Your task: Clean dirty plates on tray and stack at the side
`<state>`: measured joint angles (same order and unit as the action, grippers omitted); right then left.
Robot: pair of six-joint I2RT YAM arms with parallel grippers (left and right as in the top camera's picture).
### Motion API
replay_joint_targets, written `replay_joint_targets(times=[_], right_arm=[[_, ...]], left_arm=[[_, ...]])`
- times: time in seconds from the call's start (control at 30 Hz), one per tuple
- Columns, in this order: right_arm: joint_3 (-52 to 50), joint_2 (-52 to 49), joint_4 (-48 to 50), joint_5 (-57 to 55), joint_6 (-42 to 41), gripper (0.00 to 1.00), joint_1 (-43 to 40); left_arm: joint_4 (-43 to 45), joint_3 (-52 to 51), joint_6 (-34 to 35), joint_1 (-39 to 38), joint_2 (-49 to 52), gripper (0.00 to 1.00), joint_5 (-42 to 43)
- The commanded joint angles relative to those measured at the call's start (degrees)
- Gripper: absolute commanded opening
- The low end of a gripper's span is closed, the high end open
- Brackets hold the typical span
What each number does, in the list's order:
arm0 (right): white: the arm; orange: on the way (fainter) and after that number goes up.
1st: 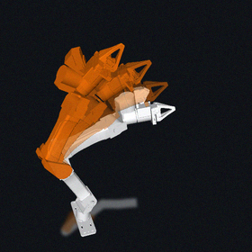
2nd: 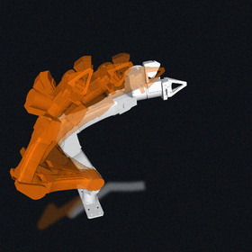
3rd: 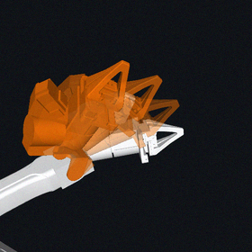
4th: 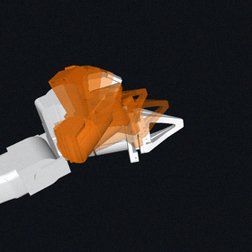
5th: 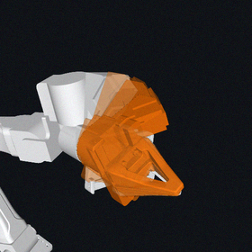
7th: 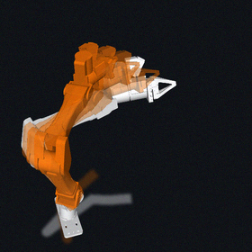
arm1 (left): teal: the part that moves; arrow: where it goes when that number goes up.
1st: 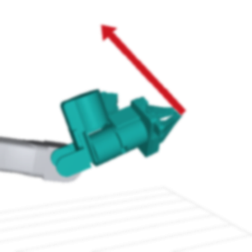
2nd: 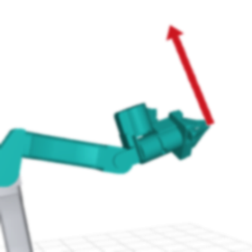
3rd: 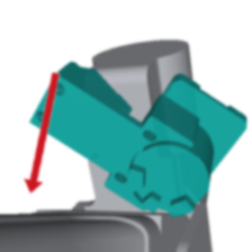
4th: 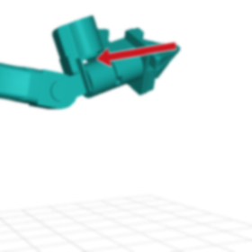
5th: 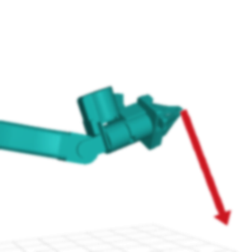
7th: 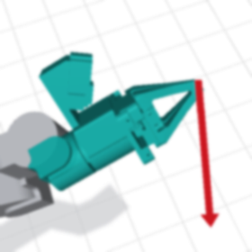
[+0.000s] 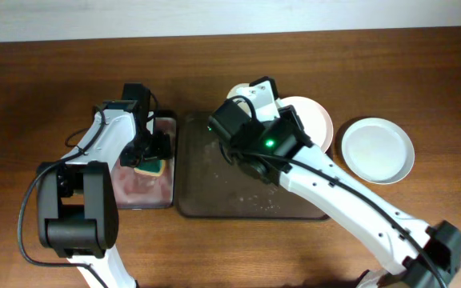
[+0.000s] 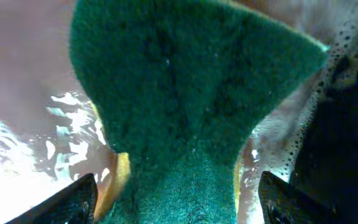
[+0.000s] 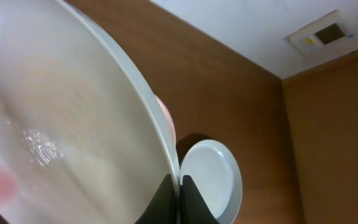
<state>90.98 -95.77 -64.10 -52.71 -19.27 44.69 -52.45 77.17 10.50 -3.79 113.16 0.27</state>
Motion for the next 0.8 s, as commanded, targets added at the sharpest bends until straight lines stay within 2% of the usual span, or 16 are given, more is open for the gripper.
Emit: replay_joint_targets(times=[0.0,0.03,0.07,0.1,0.13,0.23,0.27,0.3,0.33,0.37,0.4,0.43,0.53,0.57,0.7,0.77], right_arm=[[1.4,1.3,0.2,2.2,-1.5,0.04,0.1],[1.4,1.4,0.2,4.9,-4.3,0.04,-0.6],[1.4,1.8,-0.1,7.2,-6.4,0.04,-1.8],[1.4,2.2,-0.3,8.9,-7.5,0.04,-3.0],[1.4,3.0,-0.4,10.4,-8.5,0.04,-4.7],[1.4,7.2,-0.4,19.2,-9.8,0.04,-14.3],[1.4,9.2,-1.2,24.3,-9.7,0.04,-21.6],[1.4,9.7,-1.8,26.7,-9.7,0.04,-24.8],[1.4,9.8,-2.5,29.0,-9.7,0.04,-28.0],[1.3,9.7,-3.4,31.6,-9.7,0.04,-32.1],[1.2,9.5,-4.2,34.1,-9.7,0.04,-35.6],[1.2,8.6,-5.6,36.8,-9.7,0.04,-41.3],[1.2,6.4,-6.9,40.7,-9.7,0.04,-49.8],[1.1,4.5,-7.2,42.9,-9.7,0.04,-55.1],[0.9,0.5,-8.6,44.6,-9.5,0.04,-62.1],[0.9,-0.8,-8.8,48.6,-5.6,0.04,-63.5]], left_arm=[[1.6,-3.1,0.1,-0.5,-0.4,0.77,2.3],[3.3,-4.5,0.1,-0.6,-0.4,0.51,2.3],[3.6,-4.9,0.1,-0.6,-0.4,0.18,2.3],[3.5,-4.9,0.1,-0.6,-0.4,0.05,2.3],[3.3,-4.9,0.1,-0.6,-0.4,0.0,2.3],[3.3,-4.9,0.1,-0.6,-0.4,0.0,2.3],[3.3,-4.9,0.1,-0.6,-0.4,0.0,1.7],[3.1,-4.9,0.1,-0.5,-0.4,0.0,1.6],[3.0,-4.9,0.1,-0.5,-0.4,0.12,1.6],[2.9,-4.9,0.1,-0.5,-0.4,0.53,1.7],[2.9,-4.9,0.1,-0.5,-0.4,0.69,1.7],[2.9,-4.9,0.1,-0.5,-0.4,0.75,1.7],[2.9,-4.9,0.1,-0.5,-0.4,0.75,1.7],[2.9,-4.9,0.1,-0.5,-0.4,0.75,1.7],[2.9,-4.9,0.1,-0.5,-0.4,0.75,1.7],[2.9,-4.9,0.1,-0.5,-0.4,0.75,1.7]])
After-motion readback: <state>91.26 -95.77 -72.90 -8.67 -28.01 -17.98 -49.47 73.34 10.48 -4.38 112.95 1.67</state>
